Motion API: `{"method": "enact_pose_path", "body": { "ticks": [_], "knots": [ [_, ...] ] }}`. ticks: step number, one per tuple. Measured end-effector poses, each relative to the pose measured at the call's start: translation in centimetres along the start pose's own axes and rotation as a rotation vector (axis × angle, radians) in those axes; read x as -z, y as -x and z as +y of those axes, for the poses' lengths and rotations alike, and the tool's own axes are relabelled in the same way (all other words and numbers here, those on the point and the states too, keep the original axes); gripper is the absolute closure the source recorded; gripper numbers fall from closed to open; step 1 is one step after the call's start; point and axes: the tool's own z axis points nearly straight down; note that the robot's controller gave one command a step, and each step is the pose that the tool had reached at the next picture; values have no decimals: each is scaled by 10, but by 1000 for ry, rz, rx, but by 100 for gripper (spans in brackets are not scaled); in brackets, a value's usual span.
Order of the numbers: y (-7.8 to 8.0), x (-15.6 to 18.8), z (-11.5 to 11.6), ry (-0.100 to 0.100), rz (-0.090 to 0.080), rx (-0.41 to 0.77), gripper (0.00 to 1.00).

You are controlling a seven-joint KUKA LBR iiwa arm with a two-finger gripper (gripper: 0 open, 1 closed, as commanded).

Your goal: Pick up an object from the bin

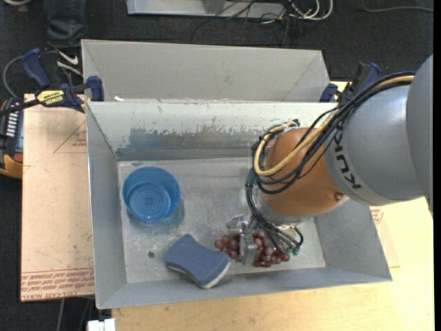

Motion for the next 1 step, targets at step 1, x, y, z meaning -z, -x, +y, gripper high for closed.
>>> {"method": "enact_pose_path", "body": {
  "ticks": [1],
  "knots": [
    [1,28,-11,0,12,3,100]
  ]
}}
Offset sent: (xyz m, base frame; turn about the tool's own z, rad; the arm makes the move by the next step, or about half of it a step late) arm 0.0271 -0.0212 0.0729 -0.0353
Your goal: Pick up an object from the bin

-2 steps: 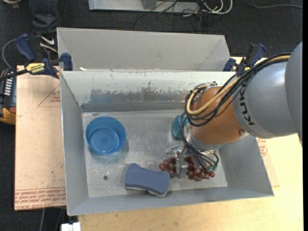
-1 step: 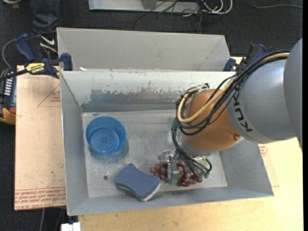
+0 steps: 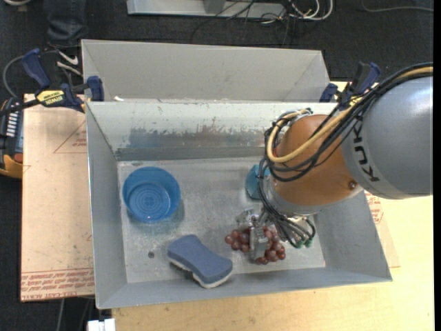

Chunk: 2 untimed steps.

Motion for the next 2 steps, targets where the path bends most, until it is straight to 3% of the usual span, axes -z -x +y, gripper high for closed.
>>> {"method": "enact_pose_path", "body": {
  "ticks": [1,2],
  "knots": [
    [24,44,-15,1,-1,30,100],
    [21,151,-12,1,-2,-11,100]
  ]
}}
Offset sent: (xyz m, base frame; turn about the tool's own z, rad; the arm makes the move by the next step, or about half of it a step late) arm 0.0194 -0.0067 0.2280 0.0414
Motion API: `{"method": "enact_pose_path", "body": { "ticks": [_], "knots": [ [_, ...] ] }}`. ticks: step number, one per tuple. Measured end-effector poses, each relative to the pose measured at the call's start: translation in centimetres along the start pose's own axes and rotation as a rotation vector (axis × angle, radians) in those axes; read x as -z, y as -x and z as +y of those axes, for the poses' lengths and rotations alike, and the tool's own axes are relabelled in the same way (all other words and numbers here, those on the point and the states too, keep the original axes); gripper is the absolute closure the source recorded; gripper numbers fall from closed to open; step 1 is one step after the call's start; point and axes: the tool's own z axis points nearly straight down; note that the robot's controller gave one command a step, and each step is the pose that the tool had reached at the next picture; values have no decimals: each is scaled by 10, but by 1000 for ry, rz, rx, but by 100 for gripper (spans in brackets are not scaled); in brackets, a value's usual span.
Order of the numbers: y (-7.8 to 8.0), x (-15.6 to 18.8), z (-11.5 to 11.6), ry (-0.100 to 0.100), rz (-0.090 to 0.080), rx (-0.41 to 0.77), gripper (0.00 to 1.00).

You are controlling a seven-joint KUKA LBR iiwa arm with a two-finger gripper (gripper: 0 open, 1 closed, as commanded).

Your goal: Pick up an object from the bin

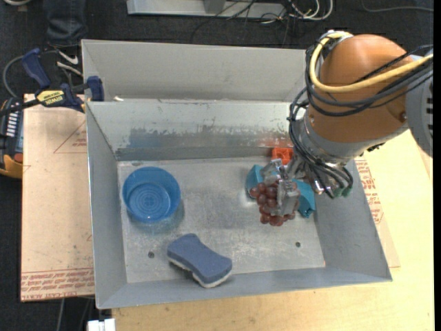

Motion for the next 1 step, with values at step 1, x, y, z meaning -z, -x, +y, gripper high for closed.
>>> {"method": "enact_pose_path", "body": {
  "ticks": [1],
  "knots": [
    [2,23,0,-1,-7,1,100]
  ]
}}
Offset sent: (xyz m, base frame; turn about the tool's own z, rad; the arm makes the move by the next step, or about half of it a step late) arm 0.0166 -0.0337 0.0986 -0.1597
